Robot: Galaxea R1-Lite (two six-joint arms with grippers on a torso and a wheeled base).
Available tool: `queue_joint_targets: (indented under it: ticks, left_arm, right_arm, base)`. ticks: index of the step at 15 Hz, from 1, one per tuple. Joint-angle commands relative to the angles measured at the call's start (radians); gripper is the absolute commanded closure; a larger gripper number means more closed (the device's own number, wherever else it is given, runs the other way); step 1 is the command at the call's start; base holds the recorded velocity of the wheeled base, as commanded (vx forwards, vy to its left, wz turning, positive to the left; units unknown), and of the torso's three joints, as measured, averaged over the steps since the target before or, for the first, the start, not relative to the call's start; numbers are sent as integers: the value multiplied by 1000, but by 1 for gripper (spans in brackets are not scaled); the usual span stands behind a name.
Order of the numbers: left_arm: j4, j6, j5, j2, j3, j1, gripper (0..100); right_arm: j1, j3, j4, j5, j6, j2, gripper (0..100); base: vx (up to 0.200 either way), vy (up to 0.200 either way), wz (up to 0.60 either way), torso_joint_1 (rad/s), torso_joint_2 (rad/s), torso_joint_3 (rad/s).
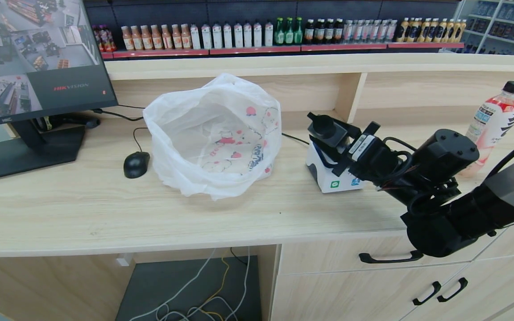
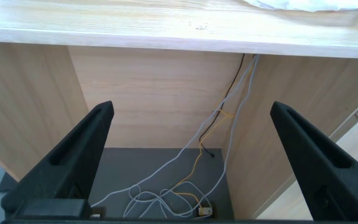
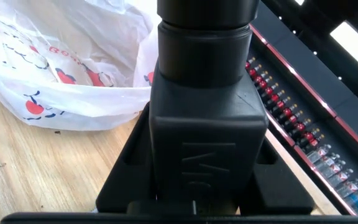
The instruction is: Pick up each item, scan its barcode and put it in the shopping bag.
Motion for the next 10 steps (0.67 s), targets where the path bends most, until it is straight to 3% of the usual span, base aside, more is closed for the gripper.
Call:
queue_joint_targets:
  ticks: [1,10]
  left_arm:
    - [0,0,0,0,0,0,0]
    - [0,0,0,0,0,0,0]
  right_arm:
    - [4,1,-1,-1,0,0,100]
    - [7,-8,-1,-3,26,-16,100]
  base:
    - [0,0,0,0,0,0]
    - [0,0,0,0,0,0]
